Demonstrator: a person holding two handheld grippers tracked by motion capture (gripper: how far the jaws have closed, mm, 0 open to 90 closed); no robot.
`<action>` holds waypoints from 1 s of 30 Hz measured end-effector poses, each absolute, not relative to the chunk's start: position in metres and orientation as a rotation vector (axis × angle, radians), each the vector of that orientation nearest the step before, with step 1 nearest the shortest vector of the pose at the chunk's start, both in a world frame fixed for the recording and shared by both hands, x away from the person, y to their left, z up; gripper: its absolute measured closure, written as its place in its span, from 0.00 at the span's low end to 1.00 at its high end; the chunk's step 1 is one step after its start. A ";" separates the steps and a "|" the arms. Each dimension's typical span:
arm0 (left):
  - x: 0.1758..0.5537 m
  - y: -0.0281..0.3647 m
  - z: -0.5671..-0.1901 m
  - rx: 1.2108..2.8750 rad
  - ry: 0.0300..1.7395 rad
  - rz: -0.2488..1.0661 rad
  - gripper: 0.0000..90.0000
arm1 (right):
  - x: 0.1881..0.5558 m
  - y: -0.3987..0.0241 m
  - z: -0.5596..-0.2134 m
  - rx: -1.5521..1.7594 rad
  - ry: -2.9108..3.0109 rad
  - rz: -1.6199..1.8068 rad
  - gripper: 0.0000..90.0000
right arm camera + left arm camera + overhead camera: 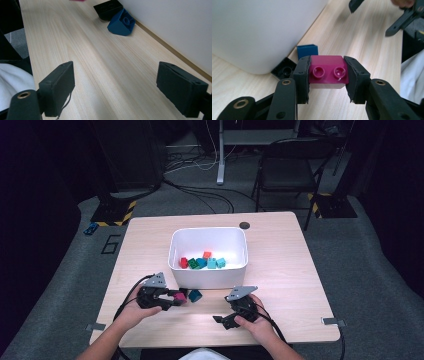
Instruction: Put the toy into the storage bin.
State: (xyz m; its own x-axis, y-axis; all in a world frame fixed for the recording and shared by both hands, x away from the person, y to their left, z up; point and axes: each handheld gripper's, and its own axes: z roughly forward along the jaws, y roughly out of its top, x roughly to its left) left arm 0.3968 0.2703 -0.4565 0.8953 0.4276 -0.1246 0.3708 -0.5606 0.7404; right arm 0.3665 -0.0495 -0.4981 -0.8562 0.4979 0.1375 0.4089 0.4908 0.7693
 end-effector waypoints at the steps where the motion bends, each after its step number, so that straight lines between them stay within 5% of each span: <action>1: 0.398 0.270 -0.454 2.217 0.576 0.096 0.65 | 0.367 -0.050 -0.498 0.794 2.624 1.309 0.16; 30: 0.443 0.261 -0.340 2.140 0.581 0.175 0.65 | 0.368 -0.050 -0.499 0.792 2.629 1.300 0.16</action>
State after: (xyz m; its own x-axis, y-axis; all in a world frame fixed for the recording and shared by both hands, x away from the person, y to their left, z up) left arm 0.4427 0.2615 -0.3403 0.8804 0.4664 -0.0857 0.3415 -0.4981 0.7970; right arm 0.3679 -0.0496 -0.4993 -0.8591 0.4942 0.1333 0.4060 0.4993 0.7655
